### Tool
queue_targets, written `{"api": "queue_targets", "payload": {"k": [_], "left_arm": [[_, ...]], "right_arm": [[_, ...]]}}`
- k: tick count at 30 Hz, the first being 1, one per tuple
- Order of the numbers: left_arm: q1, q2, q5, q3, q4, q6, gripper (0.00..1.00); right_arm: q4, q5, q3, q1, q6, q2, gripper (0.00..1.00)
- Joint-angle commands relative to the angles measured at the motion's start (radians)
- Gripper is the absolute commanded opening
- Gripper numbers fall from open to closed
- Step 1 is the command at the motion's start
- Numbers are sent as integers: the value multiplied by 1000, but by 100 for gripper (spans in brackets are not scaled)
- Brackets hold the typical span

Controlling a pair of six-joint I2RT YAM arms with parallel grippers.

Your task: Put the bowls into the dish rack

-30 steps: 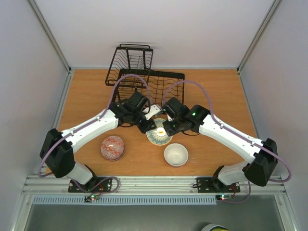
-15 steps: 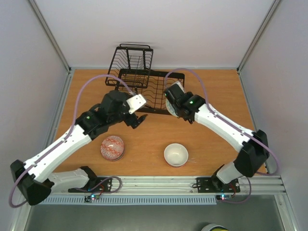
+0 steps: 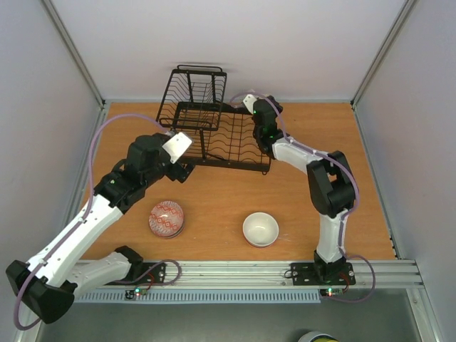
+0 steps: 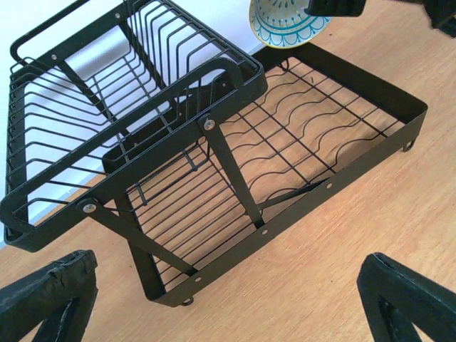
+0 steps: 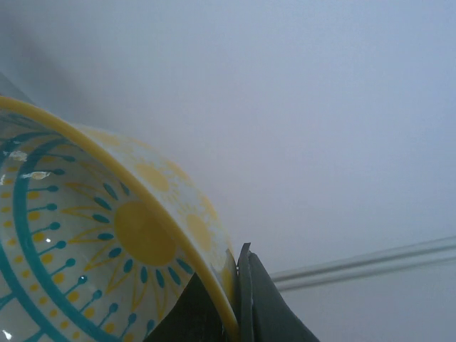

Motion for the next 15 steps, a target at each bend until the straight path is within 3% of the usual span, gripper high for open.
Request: {"api": "queue_targets", "payload": {"k": [1,15], "left_arm": [[14,-15,38,-1,55,-18,99],[17,21,35,-39,68,0,99]], "right_arm": [[283,-77,87,-61,-203,91,1],[373,-241,244,-126,-236,322,1]]}}
